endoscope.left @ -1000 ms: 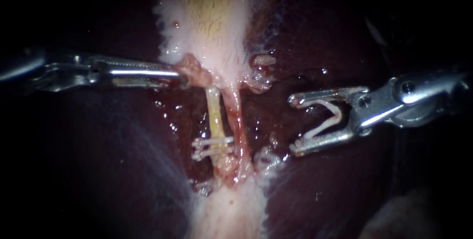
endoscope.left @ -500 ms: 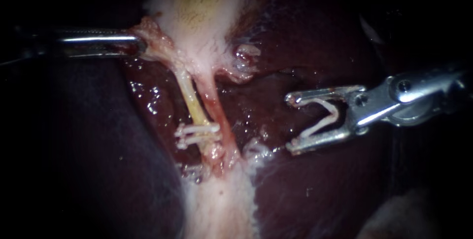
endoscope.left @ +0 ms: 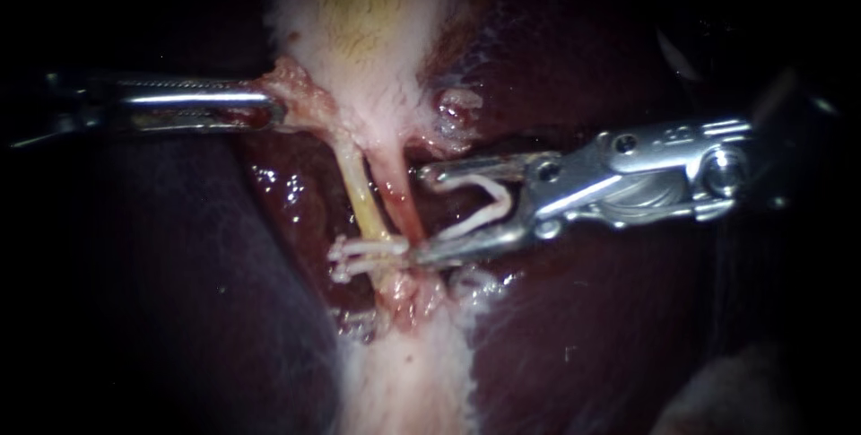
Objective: Clipping third clip left tube
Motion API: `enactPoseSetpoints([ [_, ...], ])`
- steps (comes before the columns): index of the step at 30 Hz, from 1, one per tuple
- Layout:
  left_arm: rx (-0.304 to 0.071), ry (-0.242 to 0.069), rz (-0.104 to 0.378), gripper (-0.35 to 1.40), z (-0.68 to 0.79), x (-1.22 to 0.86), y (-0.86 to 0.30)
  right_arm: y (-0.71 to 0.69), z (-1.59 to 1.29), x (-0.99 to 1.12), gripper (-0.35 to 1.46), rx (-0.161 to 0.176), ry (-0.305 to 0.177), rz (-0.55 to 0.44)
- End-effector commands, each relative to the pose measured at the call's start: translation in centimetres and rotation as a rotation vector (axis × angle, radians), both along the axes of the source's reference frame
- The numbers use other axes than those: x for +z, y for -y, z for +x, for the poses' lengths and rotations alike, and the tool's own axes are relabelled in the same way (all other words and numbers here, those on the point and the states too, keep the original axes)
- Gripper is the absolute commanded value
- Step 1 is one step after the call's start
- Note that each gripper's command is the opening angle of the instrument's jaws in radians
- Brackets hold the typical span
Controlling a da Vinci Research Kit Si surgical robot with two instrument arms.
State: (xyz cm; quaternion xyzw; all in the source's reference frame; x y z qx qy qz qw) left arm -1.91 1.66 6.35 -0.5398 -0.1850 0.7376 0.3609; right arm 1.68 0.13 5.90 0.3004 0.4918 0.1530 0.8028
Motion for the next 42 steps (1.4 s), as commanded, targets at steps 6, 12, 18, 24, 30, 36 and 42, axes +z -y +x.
enactPoseSetpoints([
  [6, 0.002, 0.002, -0.001, -0.35, -0.01, -0.01, 0.01, 0.03, 0.16, 0.19, 0.50, 0.010, 0.011, 0.005],
  [12, 0.004, 0.003, 0.000, -0.35, -0.02, -0.02, 0.02, 0.03, 0.23, 0.43, 0.50, 0.021, 0.020, 0.012],
  [18, 0.004, 0.003, 0.000, -0.35, -0.03, -0.05, 0.04, -0.01, 0.28, 0.65, 0.50, 0.007, 0.058, 0.002],
  [24, 0.004, 0.003, 0.000, -0.35, -0.04, -0.06, 0.04, -0.08, 0.30, 0.75, 0.50, 0.012, 0.065, 0.001],
  [30, 0.004, 0.003, 0.000, -0.35, -0.05, -0.07, 0.05, -0.11, 0.46, 0.78, 0.50, 0.020, 0.070, 0.001],
  [36, 0.004, 0.003, 0.000, -0.35, -0.05, -0.07, 0.05, -0.15, 0.65, 0.80, 0.50, 0.066, 0.014, 0.004],
  [42, 0.004, 0.003, 0.000, -0.35, -0.05, -0.07, 0.04, -0.18, 0.74, 0.78, 0.50, 0.112, -0.038, 0.025],
])
